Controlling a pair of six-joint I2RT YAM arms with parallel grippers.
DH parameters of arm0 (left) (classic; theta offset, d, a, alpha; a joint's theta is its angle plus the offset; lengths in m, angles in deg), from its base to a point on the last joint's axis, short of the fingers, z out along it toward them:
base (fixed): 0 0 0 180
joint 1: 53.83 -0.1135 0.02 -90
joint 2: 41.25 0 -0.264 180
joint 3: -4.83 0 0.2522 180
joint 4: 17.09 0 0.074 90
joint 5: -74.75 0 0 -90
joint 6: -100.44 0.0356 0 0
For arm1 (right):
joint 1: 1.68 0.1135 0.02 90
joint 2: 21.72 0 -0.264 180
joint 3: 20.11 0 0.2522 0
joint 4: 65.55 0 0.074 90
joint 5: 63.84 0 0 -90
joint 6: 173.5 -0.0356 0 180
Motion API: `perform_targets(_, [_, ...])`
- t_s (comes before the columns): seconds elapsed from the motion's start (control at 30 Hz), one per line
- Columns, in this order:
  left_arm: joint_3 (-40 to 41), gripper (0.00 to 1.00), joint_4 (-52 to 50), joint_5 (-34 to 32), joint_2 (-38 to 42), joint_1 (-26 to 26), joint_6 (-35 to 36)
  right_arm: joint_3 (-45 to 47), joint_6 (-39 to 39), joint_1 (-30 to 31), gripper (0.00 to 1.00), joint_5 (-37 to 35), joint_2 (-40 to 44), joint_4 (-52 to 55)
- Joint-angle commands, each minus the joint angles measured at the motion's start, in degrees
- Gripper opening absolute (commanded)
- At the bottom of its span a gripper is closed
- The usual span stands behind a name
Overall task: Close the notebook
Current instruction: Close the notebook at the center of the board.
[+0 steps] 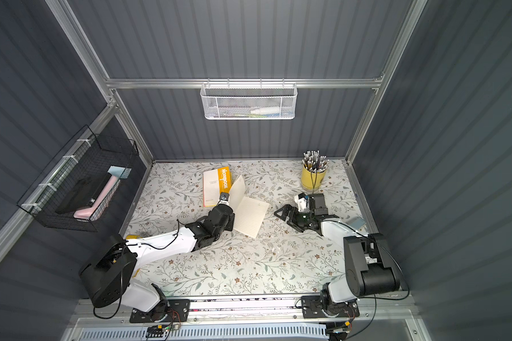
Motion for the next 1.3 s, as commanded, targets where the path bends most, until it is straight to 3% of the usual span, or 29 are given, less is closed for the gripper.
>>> perform_targets(0.0, [1.05,0.02,3.17,2.21,0.62,2.38,6.73,-3.14,-1.63,1.94,0.99,-0.81,-0.54,0.57])
perform_targets(0.33, [-3.35,0.19,0.75,5.32,-6.73,9.47,16.57,-9.46,-1.70,4.57,0.98,-1.15,-2.48,1.90])
perform_targets(0.47, [-5.32,0.29,-1.18,10.42,-9.95,10.19,17.66,-11.37,-1.72,5.08,0.99,-1.33,-2.85,2.22])
perform_targets(0.7, [-5.31,0.31,0.69,17.23,-12.48,10.57,17.22,-15.98,-2.70,7.13,0.99,-1.31,-5.00,1.92])
perform_targets(1.03, [-4.25,0.30,2.88,20.03,-14.63,10.57,15.37,-19.32,-6.81,12.07,0.99,-1.23,-11.55,-3.40])
perform_targets(1.27, [-3.68,0.32,1.75,25.13,-8.69,10.57,13.18,-19.31,-7.57,13.97,0.99,-2.14,-16.94,-5.89])
